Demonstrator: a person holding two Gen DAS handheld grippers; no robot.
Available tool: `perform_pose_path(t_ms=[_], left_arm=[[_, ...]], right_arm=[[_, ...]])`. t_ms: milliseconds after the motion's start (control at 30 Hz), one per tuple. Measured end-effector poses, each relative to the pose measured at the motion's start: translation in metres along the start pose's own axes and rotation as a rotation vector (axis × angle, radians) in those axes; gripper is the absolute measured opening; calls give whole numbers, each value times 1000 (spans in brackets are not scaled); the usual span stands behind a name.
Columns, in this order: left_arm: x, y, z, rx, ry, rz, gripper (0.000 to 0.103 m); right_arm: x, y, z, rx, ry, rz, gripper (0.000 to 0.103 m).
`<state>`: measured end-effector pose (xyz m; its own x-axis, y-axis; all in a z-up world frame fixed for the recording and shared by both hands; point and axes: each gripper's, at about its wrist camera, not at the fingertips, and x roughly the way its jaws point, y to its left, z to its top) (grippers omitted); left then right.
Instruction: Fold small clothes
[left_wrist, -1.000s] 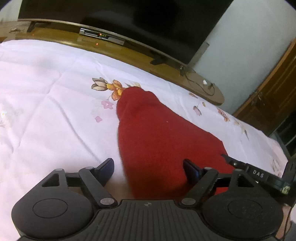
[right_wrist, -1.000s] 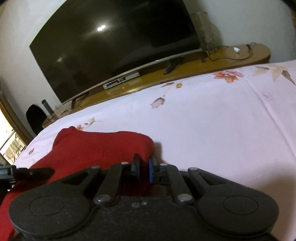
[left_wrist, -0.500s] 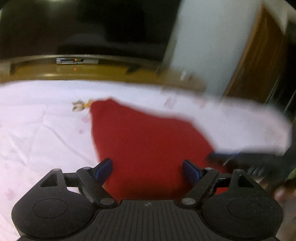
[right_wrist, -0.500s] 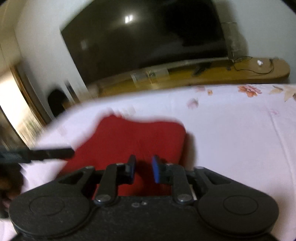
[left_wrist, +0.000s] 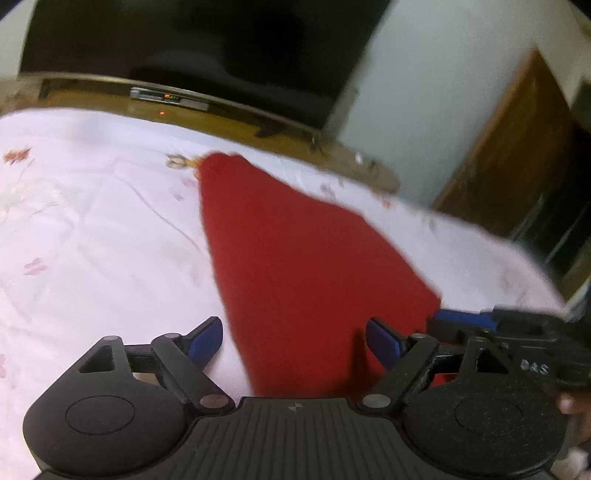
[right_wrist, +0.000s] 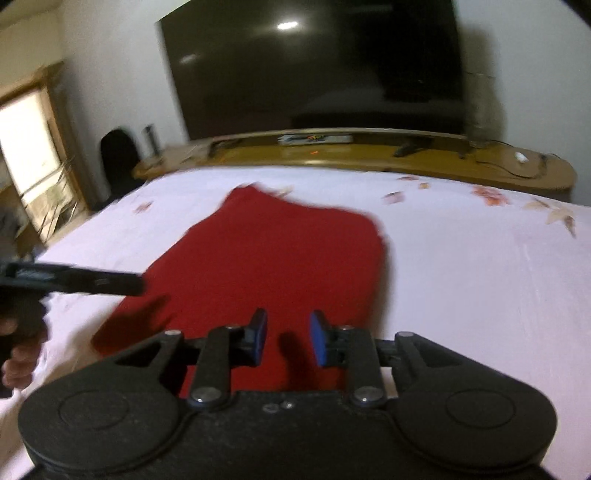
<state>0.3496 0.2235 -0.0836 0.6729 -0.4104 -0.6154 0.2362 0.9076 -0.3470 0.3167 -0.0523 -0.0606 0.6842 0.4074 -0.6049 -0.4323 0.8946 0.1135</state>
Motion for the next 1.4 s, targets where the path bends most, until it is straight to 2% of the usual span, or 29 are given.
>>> perform_pose_path(t_ms=[67, 133, 167, 233, 300, 400, 467, 500, 567, 767, 867, 967, 1167, 1400], left_arm=[[9, -10, -7, 60, 29, 86, 84], [3, 1, -13, 43, 25, 121, 84], [-4, 11, -16, 15, 16, 118, 84], [-20, 31, -24, -34, -1, 112, 84], [-36, 41, -32, -64, -25, 106, 84], [-51, 37, -38, -81, -47, 133, 84], [-60, 23, -37, -72, -73, 153, 84], [-68, 14, -37, -67, -85, 166, 89], [-79, -4, -39, -57, -95, 203, 103], [-108, -55, -51, -21, -80, 288, 103], [-133, -78, -57, -15, -107, 304, 103], [-160, -98, -64, -16, -138, 299, 103], [-208, -140, -85, 2, -154, 281, 103], [-254, -173, -114, 27, -203, 281, 103]], right_arm=[[8, 20, -9, -83, 31, -12, 26], [19, 24, -17, -153, 70, -102, 22], [21, 17, -19, -145, 76, -134, 22], [19, -6, -20, -62, 80, -142, 16], [16, -20, -19, -29, 89, -192, 31], [11, -38, -20, 85, 103, -132, 32], [0, -40, -19, 137, 80, -116, 38], [-6, -39, -19, 159, 61, -103, 50], [-26, -34, -22, 185, 23, -89, 63], [-80, -22, -30, 273, -19, -105, 73], [-102, -11, -34, 282, -9, -106, 75], [-123, 4, -39, 232, 3, -129, 78], [-176, 40, -51, 135, -37, -178, 78], [-231, 66, -71, 92, -81, -197, 79]])
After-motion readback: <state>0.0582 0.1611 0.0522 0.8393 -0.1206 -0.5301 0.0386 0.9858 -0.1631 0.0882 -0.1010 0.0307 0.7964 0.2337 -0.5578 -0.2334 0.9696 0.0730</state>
